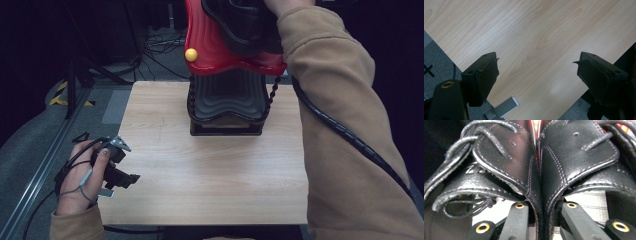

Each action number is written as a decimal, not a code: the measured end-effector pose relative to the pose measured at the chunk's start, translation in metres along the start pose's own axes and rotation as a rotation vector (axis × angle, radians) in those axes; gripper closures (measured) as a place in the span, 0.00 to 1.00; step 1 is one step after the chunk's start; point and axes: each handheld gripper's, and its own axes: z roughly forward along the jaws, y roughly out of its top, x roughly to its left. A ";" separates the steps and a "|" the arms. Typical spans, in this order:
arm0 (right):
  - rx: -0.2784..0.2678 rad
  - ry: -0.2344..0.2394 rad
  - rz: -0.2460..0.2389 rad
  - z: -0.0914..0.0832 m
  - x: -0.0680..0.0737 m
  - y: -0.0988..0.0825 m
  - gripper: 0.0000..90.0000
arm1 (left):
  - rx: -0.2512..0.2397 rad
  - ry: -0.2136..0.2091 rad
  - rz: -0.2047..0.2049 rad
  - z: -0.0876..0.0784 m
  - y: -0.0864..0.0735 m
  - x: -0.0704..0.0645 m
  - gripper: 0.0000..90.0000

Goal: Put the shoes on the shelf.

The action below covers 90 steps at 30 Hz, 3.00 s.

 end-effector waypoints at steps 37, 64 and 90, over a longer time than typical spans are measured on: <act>-0.248 -0.075 0.005 0.067 0.007 -0.010 0.88 | -0.014 -0.025 -0.002 -0.002 -0.003 0.000 0.20; -0.102 0.017 -0.002 0.049 -0.002 -0.021 0.64 | -0.002 -0.017 0.015 -0.003 0.001 -0.007 0.19; -0.158 0.156 -0.187 -0.033 -0.032 -0.051 0.50 | 0.003 -0.013 0.007 -0.007 -0.005 -0.011 0.19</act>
